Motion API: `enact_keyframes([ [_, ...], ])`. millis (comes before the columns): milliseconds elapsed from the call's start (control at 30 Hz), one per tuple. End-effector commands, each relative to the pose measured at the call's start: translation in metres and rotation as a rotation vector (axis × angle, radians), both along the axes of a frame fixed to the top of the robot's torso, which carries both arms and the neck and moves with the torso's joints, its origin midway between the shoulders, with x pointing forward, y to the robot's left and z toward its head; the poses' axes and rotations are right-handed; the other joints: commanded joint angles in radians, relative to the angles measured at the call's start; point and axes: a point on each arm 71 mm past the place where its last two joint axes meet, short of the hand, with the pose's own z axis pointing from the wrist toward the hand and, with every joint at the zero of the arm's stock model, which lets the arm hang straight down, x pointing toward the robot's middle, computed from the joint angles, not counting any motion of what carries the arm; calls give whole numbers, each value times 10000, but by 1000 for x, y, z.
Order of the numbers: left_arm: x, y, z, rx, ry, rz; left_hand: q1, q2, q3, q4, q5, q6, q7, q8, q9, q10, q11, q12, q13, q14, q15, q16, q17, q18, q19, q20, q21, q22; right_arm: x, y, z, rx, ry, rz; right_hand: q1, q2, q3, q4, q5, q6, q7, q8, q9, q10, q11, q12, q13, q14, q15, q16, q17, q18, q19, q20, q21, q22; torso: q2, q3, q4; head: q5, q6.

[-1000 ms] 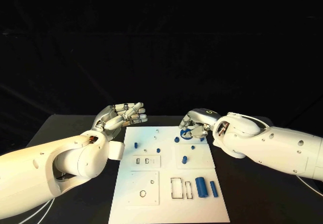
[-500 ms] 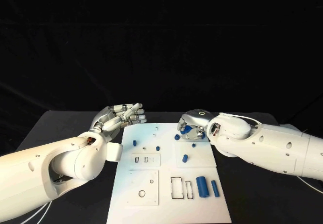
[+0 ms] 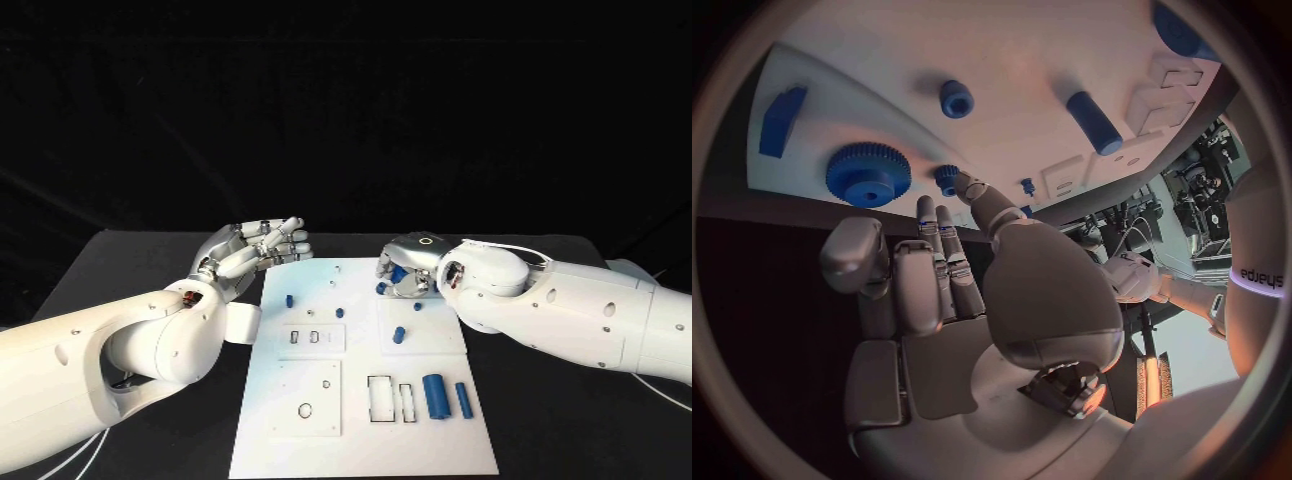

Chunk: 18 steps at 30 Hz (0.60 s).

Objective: Assemble the parts on the task board

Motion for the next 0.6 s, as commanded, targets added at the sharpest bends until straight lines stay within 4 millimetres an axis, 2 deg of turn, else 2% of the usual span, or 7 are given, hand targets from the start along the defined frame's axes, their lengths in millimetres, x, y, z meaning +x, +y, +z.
enact_keyframes([
  [33, -1, -2, 2, -135, -57, -224, 73, 11, -10, -39, 21, 59, 8, -49, -16, 50, 10, -67, -11, 12, 49, -48, 7, 52, 60, -19, 60, -9, 0, 1, -1, -295, -6, 0, 57, 17, 45, 24, 5, 63, 15, 16, 13, 85, -32, 77, 18, 521, 41, 82, 74, -146, 99, 5, 94, 100, 50, 3, 11, -28, 36],
  [367, 0, -2, 3, -126, -69, -211, 70, 11, -15, -39, 20, 55, 12, -60, -18, 44, 15, -83, -14, 5, 52, -64, 6, 51, 62, -18, 57, -14, 1, 3, -2, -440, 89, 38, 81, 59, 158, 54, 22, 138, -2, 40, 29, 176, -52, 135, 36, 517, 27, 184, 168, -160, 113, 0, 203, 250, 101, 11, 24, -4, 28],
  [600, 0, -1, 4, -122, -79, -209, 69, 11, -16, -38, 20, 54, 13, -63, -19, 42, 16, -89, -15, 4, 53, -69, 6, 50, 62, -18, 55, -16, 1, 5, -3, -514, 164, 68, 94, 114, 294, 104, 21, 316, -47, 110, 72, 341, -104, 219, 65, 514, -7, 283, 264, -175, 132, -21, 320, 421, 133, 16, 32, 7, 85],
])
